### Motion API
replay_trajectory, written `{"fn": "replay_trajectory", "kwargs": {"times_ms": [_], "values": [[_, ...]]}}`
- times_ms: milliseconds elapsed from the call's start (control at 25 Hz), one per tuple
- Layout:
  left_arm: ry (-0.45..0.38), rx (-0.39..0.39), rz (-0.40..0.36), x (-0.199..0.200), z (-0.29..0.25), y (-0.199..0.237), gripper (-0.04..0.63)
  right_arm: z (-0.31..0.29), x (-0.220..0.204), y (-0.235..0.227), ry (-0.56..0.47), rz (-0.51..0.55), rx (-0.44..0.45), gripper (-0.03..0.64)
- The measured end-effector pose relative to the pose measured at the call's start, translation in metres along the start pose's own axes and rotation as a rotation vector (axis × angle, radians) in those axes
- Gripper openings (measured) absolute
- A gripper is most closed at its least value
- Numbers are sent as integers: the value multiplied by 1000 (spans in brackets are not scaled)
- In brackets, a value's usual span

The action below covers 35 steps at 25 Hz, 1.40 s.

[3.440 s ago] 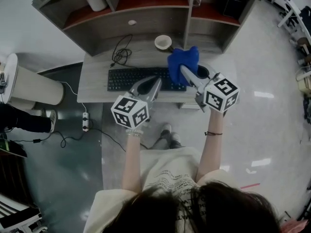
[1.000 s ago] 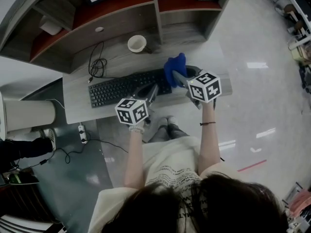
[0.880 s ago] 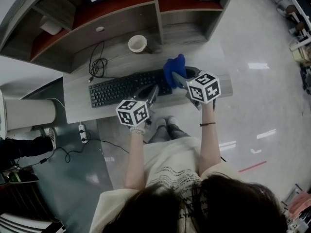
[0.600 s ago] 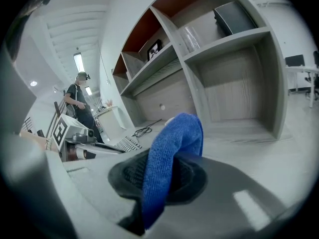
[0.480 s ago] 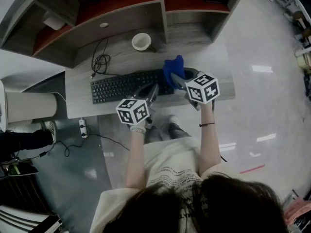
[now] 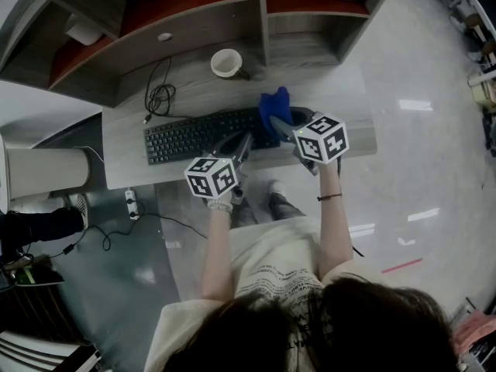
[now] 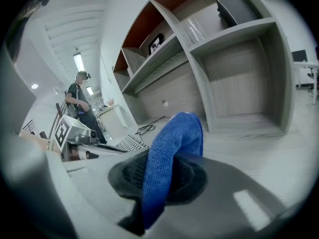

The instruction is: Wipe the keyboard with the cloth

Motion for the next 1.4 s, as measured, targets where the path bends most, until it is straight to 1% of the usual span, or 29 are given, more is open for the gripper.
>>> {"fn": "replay_trajectory", "kwargs": {"times_ms": [480, 1000, 1400], "values": [[-9, -18, 16, -5, 14, 11, 3, -12, -2, 18, 17, 12, -23, 58], [-7, -25, 25, -5, 46, 25, 3, -25, -8, 42, 30, -12, -56, 58], [-10, -29, 33, -4, 56, 32, 3, -33, -7, 56, 40, -5, -55, 58]]}}
Point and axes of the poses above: the fingertips, and each gripper's own axes: z backward along the fingers, y to its left, x out of its top, the point moved 2 cm from there along z, backward along the fingers, and after that the axes turned 15 degrees about -x, right-handed, at the moved point
